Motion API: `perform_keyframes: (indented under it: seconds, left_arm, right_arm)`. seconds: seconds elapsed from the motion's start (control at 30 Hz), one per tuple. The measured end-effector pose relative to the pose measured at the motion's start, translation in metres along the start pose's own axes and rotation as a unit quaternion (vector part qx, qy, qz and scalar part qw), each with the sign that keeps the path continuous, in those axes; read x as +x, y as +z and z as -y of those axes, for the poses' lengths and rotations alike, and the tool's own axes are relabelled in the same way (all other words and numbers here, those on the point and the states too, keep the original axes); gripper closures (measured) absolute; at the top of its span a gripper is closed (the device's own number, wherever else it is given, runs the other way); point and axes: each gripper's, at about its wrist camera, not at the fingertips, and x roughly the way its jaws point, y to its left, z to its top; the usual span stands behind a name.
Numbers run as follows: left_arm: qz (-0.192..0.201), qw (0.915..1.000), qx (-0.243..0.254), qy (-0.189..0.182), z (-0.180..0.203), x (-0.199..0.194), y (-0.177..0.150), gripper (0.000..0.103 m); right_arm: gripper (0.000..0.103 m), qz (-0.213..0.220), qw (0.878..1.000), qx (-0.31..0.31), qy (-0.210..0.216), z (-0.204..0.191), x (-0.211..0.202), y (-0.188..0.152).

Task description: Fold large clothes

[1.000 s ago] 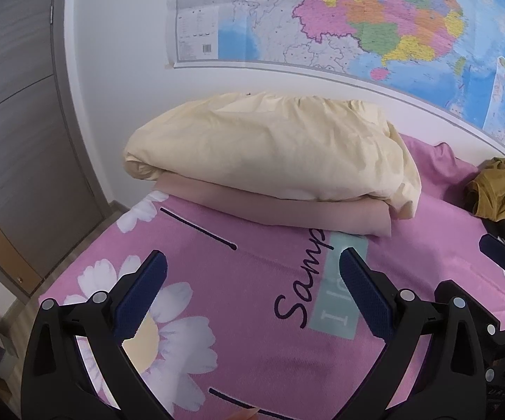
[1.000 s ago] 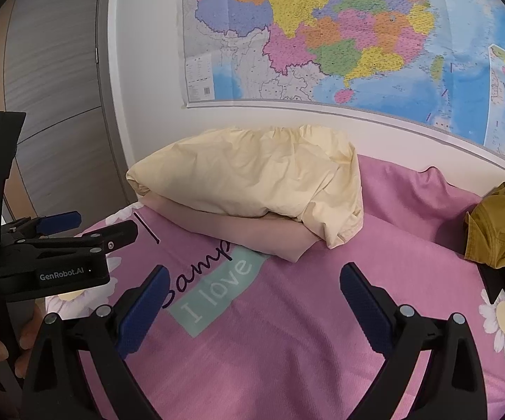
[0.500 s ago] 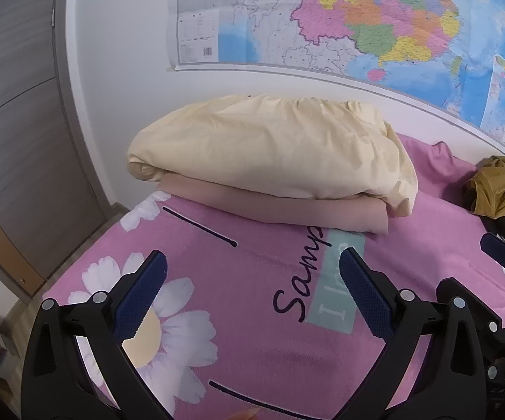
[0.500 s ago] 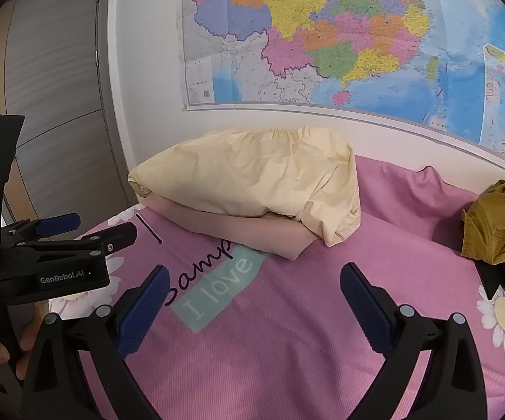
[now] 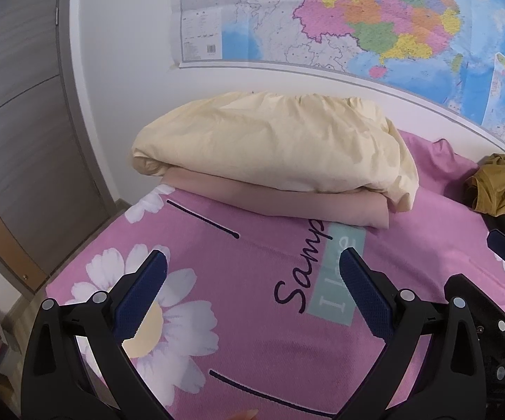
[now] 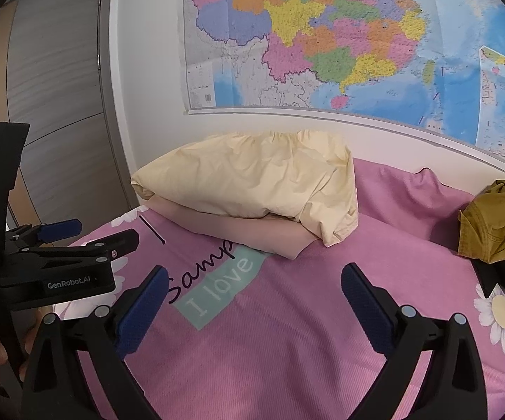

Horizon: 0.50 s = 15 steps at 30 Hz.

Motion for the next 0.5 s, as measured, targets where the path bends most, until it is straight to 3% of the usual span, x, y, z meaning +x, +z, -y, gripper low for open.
perform_keyframes:
  seconds: [0.5]
  left_arm:
    - [-0.005, 0.9999, 0.002, -0.009, 0.010, -0.005, -0.007, 0.006]
  right_arm:
    - [0.006, 0.001, 1.000, 0.007, -0.002, 0.002, -0.013, -0.007]
